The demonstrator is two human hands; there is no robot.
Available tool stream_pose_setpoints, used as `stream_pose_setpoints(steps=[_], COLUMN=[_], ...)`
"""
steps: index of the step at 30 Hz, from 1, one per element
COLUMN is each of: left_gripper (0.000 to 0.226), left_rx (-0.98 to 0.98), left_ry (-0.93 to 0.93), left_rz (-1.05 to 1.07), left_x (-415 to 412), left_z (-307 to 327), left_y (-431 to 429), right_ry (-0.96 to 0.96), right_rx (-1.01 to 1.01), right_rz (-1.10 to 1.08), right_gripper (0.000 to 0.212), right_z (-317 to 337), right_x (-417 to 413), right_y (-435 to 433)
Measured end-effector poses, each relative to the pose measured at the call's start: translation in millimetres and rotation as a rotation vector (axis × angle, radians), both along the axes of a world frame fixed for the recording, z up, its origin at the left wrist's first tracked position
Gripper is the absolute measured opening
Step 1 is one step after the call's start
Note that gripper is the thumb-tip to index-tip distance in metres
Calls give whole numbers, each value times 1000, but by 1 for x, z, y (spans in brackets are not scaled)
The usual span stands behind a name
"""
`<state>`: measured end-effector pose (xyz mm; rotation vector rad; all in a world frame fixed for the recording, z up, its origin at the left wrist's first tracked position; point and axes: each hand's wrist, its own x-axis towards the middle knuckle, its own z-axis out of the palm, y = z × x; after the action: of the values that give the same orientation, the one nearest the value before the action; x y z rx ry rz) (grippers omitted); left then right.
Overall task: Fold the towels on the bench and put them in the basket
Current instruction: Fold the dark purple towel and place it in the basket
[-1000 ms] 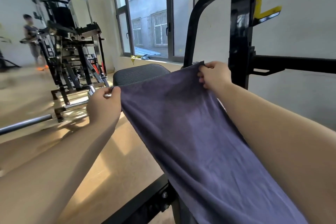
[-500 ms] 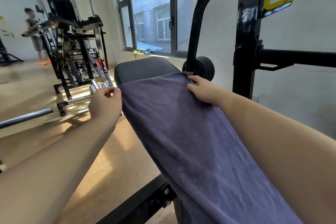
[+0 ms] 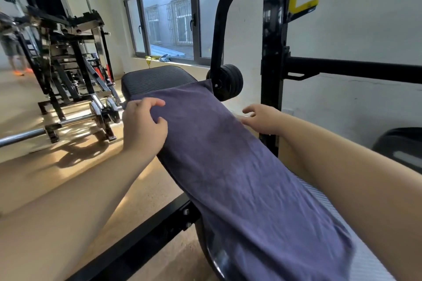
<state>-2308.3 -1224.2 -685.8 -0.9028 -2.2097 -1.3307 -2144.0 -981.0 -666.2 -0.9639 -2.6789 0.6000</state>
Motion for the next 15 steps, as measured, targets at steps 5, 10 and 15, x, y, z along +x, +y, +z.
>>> stream_pose_setpoints(steps=[5,10,15], left_gripper=[32,26,26], left_rx=[-127,-290,-417], left_ry=[50,67,60], left_rz=[-197,-377,-584], left_x=[58,118,177], left_z=[-11,-27,-55], left_y=[12,25,27], right_ry=[-52,-89,-153], right_rx=[23,30,-21], right_rz=[-54,-117,-180], right_gripper=[49,46,47], right_z=[-5,-16,-51], right_x=[68,138,199], right_y=[-8,-19,-33])
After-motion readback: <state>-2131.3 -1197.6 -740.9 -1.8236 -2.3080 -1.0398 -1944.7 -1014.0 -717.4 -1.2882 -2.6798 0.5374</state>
